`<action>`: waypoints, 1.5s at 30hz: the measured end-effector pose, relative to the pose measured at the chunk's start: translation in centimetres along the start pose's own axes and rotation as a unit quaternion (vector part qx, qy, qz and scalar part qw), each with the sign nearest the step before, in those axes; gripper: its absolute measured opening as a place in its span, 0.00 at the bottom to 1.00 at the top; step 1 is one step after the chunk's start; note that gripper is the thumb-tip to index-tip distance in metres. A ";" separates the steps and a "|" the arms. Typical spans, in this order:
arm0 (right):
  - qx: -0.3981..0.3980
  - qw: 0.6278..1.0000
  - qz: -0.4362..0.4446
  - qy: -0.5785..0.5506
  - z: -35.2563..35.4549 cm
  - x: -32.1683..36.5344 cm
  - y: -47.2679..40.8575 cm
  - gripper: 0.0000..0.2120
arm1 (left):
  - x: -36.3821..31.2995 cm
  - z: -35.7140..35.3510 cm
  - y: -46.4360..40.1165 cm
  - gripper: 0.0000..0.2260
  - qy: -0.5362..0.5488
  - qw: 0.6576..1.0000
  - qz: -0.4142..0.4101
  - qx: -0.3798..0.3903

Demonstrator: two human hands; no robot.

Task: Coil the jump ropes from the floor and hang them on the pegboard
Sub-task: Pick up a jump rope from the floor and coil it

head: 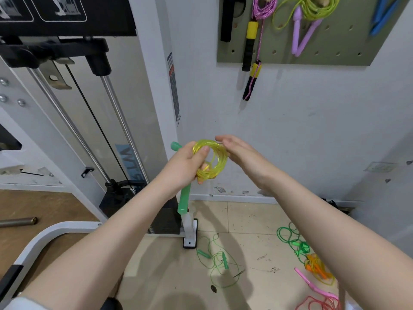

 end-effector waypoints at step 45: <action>-0.061 0.991 0.115 -0.024 19.8 7.1 -7.3 0.17 | -12.2 -10.4 -20.1 0.08 -0.048 0.987 -0.147 0.047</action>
Point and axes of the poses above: each hand's wrist, its own y-axis away from the middle knuckle, its own z-axis out of the back of the hand, x = y × z, the point moved 9 cm from there along -y, towards the middle knuckle, and after that the axes turned 3 degrees about x, right-handed, at the moved point
